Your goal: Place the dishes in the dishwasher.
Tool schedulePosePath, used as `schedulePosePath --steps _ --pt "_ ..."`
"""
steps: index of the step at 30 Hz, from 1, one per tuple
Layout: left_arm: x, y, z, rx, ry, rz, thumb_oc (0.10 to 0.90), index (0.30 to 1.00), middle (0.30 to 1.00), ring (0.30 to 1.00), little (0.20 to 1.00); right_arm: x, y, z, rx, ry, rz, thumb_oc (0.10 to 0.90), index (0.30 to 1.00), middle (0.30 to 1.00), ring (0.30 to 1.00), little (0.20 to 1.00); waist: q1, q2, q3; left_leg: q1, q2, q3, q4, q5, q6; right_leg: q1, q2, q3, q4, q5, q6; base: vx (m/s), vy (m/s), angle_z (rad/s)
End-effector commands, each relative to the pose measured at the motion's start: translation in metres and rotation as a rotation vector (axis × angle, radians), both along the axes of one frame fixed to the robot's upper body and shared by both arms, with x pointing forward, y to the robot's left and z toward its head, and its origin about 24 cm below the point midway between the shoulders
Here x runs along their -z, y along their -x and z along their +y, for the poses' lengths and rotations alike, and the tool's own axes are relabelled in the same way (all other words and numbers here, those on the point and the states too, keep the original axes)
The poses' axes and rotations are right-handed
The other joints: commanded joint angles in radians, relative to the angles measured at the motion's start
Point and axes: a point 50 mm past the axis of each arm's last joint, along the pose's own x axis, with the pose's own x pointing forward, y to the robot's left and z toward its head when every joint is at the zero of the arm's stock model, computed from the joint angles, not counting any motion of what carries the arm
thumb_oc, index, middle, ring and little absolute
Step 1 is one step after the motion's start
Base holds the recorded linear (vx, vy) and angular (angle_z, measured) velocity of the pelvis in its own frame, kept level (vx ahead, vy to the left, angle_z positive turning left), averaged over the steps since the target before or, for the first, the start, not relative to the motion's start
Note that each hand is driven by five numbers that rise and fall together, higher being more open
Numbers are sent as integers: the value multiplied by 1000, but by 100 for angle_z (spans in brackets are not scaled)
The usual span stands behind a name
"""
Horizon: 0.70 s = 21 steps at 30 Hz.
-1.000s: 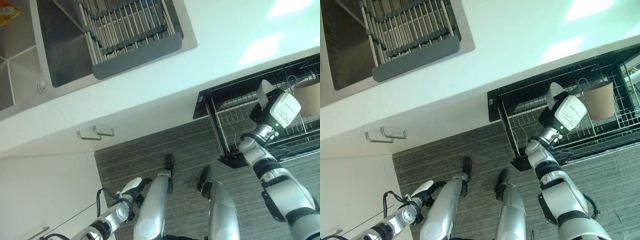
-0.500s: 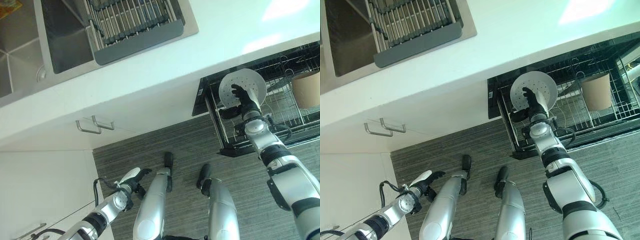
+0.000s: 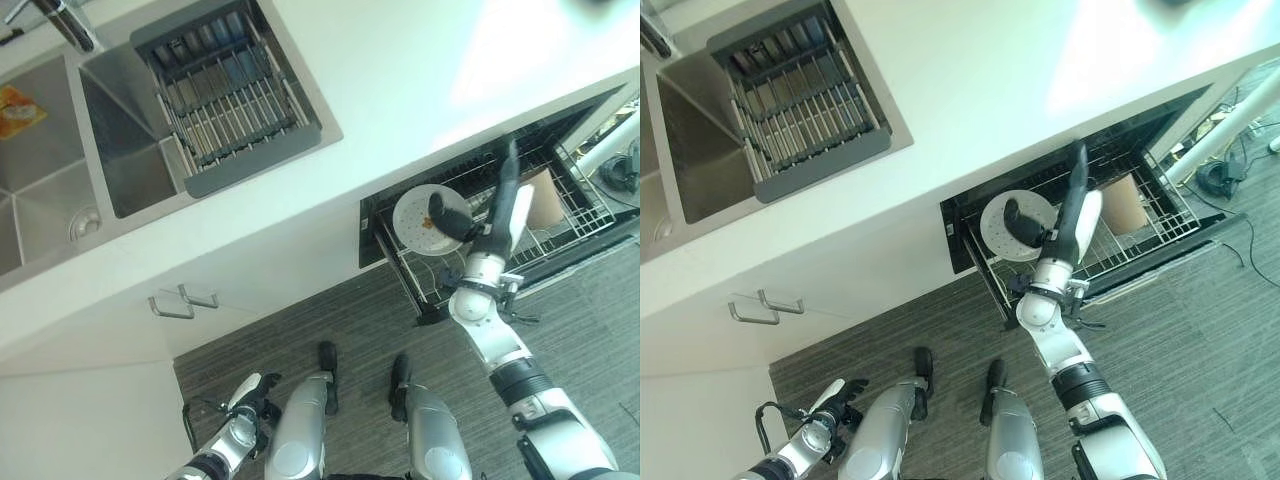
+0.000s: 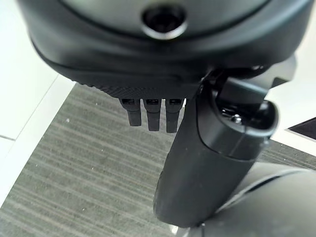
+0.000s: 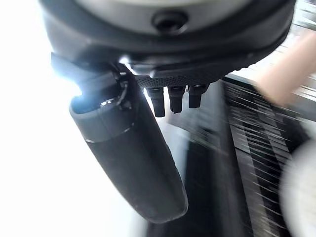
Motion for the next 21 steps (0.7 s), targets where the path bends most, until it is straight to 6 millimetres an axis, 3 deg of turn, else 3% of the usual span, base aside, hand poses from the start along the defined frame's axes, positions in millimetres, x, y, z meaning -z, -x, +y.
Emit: schedulePosePath --steps 1,5,7,11,17,21 --pt "8 13 -22 40 22 6 800 900 900 900 900 -47 8 -11 -24 36 -280 800 900 900 900 900 -4 9 -83 37 2 10 83 -228 22 51 19 3 21 -151 -4 80 -58 -16" --pt "16 33 -14 39 -33 54 800 900 900 900 900 -50 36 -22 -90 36 -352 800 900 900 900 900 -24 -11 -149 96 3 25 83 -254 24 98 18 21 21 -170 2 69 -38 -7" --pt "16 35 -13 42 -40 58 800 900 900 900 900 -51 39 -23 -95 37 -359 800 900 900 900 900 -27 -13 -157 103 3 27 83 -258 24 103 18 23 21 -172 3 38 -15 -27" --pt "18 41 -8 34 -63 72 800 900 900 900 900 -62 59 -40 -16 61 -450 800 900 900 900 900 -49 -20 -202 135 12 46 83 -275 23 122 17 35 21 -180 11 53 -16 -10" --pt "21 58 5 -36 -62 101 800 900 900 900 900 -49 88 -116 434 101 -366 800 900 900 900 900 -94 -30 -256 167 32 84 83 -296 20 141 14 35 21 -190 27 68 -15 -9" --pt "19 60 14 -78 -64 96 800 900 900 900 900 -15 116 -168 713 9 -229 800 900 900 900 900 -125 -37 -258 179 44 112 83 -306 25 146 14 22 21 -190 32 41 -26 -4"
